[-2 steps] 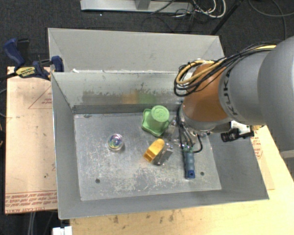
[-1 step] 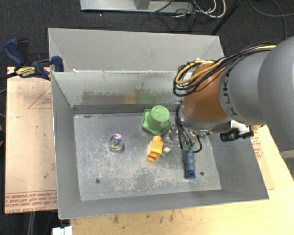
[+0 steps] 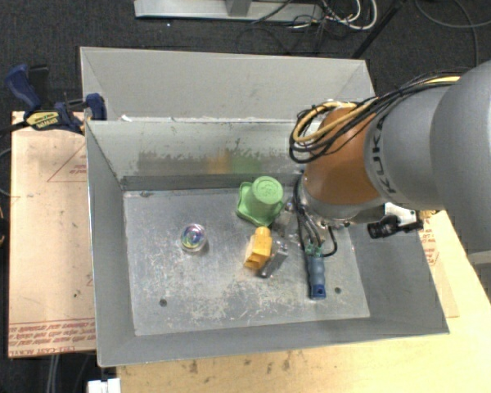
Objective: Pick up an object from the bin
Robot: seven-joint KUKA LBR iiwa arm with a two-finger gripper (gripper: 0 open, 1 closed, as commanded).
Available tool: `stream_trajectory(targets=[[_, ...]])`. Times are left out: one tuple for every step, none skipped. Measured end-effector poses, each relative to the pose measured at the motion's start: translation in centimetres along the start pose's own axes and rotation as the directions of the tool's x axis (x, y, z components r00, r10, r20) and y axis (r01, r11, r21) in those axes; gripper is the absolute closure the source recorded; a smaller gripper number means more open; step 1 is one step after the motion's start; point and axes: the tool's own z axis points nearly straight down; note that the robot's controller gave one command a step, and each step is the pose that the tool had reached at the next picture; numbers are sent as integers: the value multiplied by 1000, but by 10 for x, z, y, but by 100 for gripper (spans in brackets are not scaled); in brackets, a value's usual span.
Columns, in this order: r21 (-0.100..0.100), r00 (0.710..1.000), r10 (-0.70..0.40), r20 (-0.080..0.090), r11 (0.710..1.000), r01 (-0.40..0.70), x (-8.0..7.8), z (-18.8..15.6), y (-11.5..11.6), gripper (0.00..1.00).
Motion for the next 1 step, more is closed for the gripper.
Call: stream_trajectory(targets=[[3,999,-46,10,999,46,4,3,30,0]])
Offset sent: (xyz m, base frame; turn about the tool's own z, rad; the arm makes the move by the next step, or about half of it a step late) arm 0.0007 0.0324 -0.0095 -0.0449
